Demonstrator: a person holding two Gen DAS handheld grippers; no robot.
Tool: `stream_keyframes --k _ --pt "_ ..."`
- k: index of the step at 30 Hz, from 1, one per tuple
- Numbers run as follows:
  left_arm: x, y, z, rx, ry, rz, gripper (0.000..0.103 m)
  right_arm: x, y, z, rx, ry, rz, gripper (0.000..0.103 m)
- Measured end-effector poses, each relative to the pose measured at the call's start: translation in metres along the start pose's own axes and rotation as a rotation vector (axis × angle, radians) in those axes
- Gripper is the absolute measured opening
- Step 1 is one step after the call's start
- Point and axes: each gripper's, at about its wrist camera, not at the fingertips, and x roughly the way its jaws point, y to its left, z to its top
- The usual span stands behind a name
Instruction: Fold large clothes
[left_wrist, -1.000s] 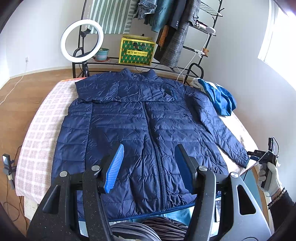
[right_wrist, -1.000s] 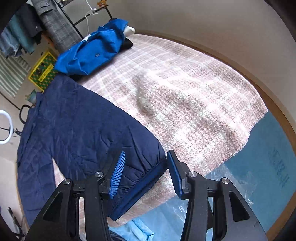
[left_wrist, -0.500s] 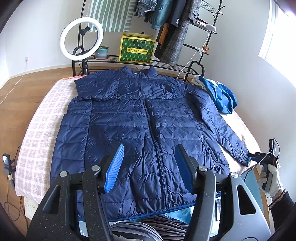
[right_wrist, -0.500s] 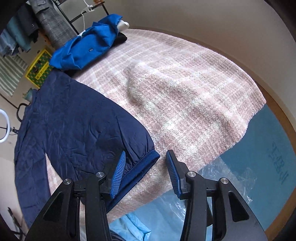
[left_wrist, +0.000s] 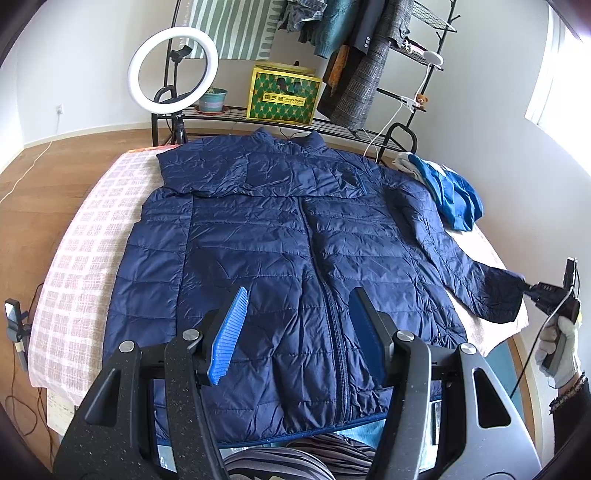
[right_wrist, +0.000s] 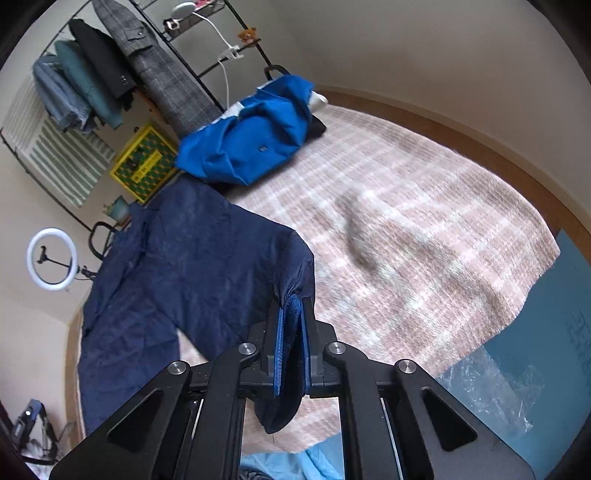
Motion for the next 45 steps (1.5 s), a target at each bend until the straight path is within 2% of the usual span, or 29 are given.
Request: stream_keyframes --k 5,9,13,18,23,29,32,35,36,37,39,41,43,45 --pt "0.005 0.01 0.003 -0.026 0.002 -0.014 0.059 -0.008 0.051 0.014 -0.05 -0.028 0.097 0.007" --pt "0.008 0.019 0.004 -0.05 0.003 -0.021 0.059 -0.008 0.114 0.023 -0.128 -0.042 0.193 0.006" --pt "0.011 0.032 0.005 -0.082 0.003 -0.027 0.059 0.007 0.185 0.02 -0.212 0.012 0.325 0.006" --pt "0.019 0.048 0.005 -0.136 0.013 -0.03 0.059 0.043 0.269 -0.003 -0.304 0.085 0.423 0.006" --pt "0.021 0.062 0.003 -0.164 0.016 -0.012 0.059 0.093 0.334 -0.033 -0.364 0.185 0.484 0.007" --pt "0.027 0.089 -0.001 -0.199 0.024 0.05 0.059 0.158 0.404 -0.086 -0.489 0.311 0.485 0.007" --pt "0.034 0.104 -0.003 -0.21 0.038 0.09 0.059 0.186 0.417 -0.101 -0.513 0.348 0.472 0.007" --pt "0.042 0.119 -0.005 -0.197 0.045 0.148 0.059 0.198 0.42 -0.109 -0.55 0.355 0.454 0.013" --pt "0.044 0.123 -0.005 -0.199 0.048 0.153 0.059 0.199 0.42 -0.109 -0.562 0.355 0.444 0.016" --pt "0.046 0.129 -0.005 -0.204 0.052 0.16 0.059 0.197 0.419 -0.108 -0.57 0.36 0.448 0.025" --pt "0.048 0.137 -0.005 -0.197 0.056 0.178 0.059 0.189 0.414 -0.104 -0.573 0.347 0.478 0.037" --pt "0.051 0.143 -0.004 -0.188 0.063 0.2 0.059 0.175 0.403 -0.097 -0.569 0.328 0.511 0.04" --pt "0.053 0.147 0.0 -0.212 0.071 0.166 0.059 0.161 0.392 -0.088 -0.549 0.312 0.539 0.042" --pt "0.057 0.145 0.006 -0.24 0.08 0.089 0.059 0.145 0.375 -0.078 -0.513 0.288 0.551 0.042"
